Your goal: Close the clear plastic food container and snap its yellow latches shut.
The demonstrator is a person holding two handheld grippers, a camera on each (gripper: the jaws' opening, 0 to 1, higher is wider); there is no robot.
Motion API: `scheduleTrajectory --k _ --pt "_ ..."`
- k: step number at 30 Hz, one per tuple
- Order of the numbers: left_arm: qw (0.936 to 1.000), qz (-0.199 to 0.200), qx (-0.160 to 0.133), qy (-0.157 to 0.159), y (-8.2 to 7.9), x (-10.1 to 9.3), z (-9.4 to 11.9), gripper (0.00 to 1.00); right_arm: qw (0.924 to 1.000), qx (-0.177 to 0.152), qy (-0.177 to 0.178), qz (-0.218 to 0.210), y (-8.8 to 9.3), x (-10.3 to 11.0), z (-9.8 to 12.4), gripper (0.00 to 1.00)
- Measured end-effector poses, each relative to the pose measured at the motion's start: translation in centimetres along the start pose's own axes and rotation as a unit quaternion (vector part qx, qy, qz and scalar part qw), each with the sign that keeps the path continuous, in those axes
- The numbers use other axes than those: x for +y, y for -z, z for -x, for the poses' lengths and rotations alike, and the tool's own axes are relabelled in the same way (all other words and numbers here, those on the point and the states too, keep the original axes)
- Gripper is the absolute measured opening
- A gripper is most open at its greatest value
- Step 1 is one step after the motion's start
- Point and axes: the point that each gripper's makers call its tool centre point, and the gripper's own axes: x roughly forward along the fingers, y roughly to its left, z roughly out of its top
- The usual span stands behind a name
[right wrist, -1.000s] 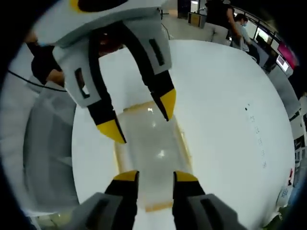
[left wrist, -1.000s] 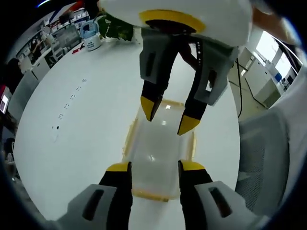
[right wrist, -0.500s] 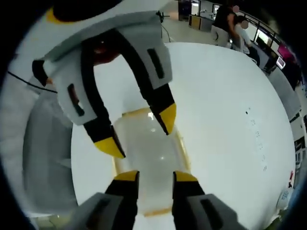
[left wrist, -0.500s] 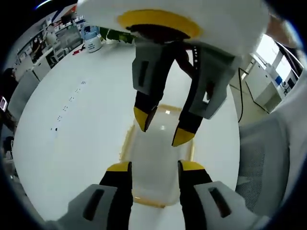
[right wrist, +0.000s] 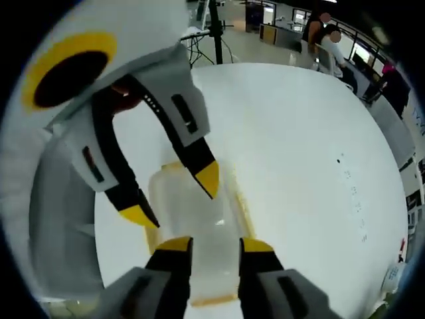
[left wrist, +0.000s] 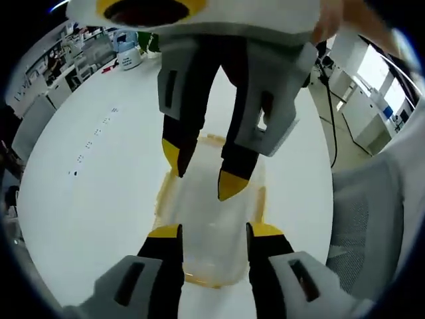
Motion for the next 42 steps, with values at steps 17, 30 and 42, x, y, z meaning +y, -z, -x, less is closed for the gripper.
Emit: scheduleTrajectory --k 17,30,42 --pt "0.9999 -0.004 -0.010 -0.009 0.4 -1.8 -0.1 0.38 1.0000 -0.001 -0.007 0.003 -0.1 -0.6 -0.5 0.29" --pt "0.9983 -0.045 -0.010 -0.035 0.8 -2.6 -0.5 0.44 0.9999 -0.006 -0.009 0.006 -0.6 -1.4 -0.4 0.30" --pt "0.9946 -0.073 -0.017 -0.072 1.1 -2.6 -0.9 0.46 0.9995 0.003 -0.027 0.013 -0.8 -1.4 -1.4 0.31"
